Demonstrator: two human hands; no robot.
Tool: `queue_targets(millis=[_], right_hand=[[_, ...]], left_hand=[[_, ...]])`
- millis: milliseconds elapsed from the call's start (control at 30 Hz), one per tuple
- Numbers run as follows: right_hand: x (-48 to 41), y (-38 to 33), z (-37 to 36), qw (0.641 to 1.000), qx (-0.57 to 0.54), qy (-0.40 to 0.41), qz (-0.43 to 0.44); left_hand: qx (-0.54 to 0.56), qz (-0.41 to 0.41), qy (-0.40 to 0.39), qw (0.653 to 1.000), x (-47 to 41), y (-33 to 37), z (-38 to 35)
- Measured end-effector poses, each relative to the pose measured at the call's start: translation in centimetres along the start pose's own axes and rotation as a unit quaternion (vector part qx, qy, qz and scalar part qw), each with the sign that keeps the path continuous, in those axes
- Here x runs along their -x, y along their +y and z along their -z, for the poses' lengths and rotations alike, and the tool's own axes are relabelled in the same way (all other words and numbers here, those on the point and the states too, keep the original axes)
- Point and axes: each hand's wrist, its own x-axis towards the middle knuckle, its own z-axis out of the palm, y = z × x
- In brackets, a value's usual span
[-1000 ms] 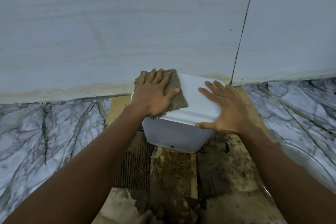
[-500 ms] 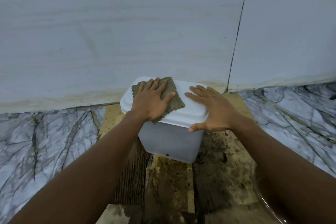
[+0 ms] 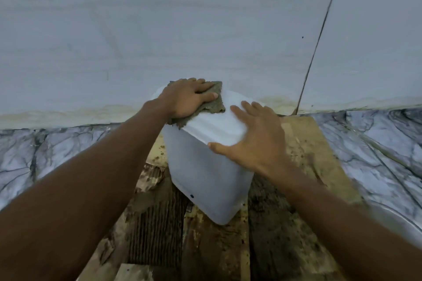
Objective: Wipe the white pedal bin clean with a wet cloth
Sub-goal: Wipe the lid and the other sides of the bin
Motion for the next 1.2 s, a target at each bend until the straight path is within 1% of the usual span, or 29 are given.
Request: queue_targets(millis=[67,133,233,300,333,400,533,700,800,867,900,933,1000,1033,1067,1133,1200], right_hand=[[2.3,-1.2,-0.5,1.000,-0.012,0.002,0.007],[3.8,-1.1,-0.2,0.999,-0.017,-0.022,0.036],[3.8,0.9,1.4,0.987,0.011,-0.082,0.141],[3.7,2.6,2.0,0.971,-0.003,-0.104,0.215],[4.0,3.2,2.0,0.966,-0.019,-0.105,0.234],[5.3,3.4,1.2,0.967,-0.058,-0.082,0.236],[8.8,1.4,-0.5,0.966,-0.113,0.046,0.226],[13.7,-2.5,-1.5,0.973,-0.082,0.139,0.166],[14.3,-3.1,-1.7,0.979,-0.074,0.155,0.109],[13.5,-2.4,-1.4,0.985,-0.076,0.127,0.092],[13.0,-1.8,-1.0,0.987,-0.082,0.097,0.098],[12.5,-1.1,-0.4,0.988,-0.091,0.053,0.112],[11.1,0.6,1.3,0.982,-0.096,-0.060,0.152],[10.3,1.5,2.1,0.976,-0.086,-0.105,0.173],[9.5,2.3,2.8,0.970,-0.075,-0.131,0.191],[8.0,3.8,3.5,0.965,-0.065,-0.140,0.212],[7.0,4.5,3.3,0.964,-0.076,-0.128,0.219]], left_hand=[[-0.021,-0.023,-0.002,1.000,0.9,0.0,-0.2],[-0.041,-0.041,0.010,0.998,2.3,0.0,-0.6],[-0.051,-0.041,0.022,0.998,4.7,-0.5,-0.9],[-0.057,-0.035,0.025,0.997,6.2,-0.5,-1.2],[-0.060,-0.029,0.026,0.997,6.9,-0.3,-1.4],[-0.065,-0.012,0.035,0.997,8.1,0.4,-1.9],[-0.055,0.006,0.048,0.997,10.6,1.4,-3.0],[-0.028,-0.023,0.053,0.998,12.6,3.7,-3.7],[-0.028,-0.041,0.047,0.998,12.8,5.7,-4.5],[-0.021,-0.044,0.042,0.998,12.7,6.5,-4.9],[-0.015,-0.041,0.041,0.998,12.5,6.7,-5.1],[-0.005,-0.037,0.043,0.998,12.4,6.6,-5.2],[0.021,-0.029,0.047,0.998,12.0,6.0,-5.3],[0.036,-0.027,0.048,0.998,11.9,5.7,-5.2],[0.047,-0.027,0.049,0.997,11.7,5.4,-5.2],[0.067,-0.032,0.053,0.996,11.1,5.1,-5.2],[0.107,-0.029,0.061,0.992,10.4,5.1,-5.1]])
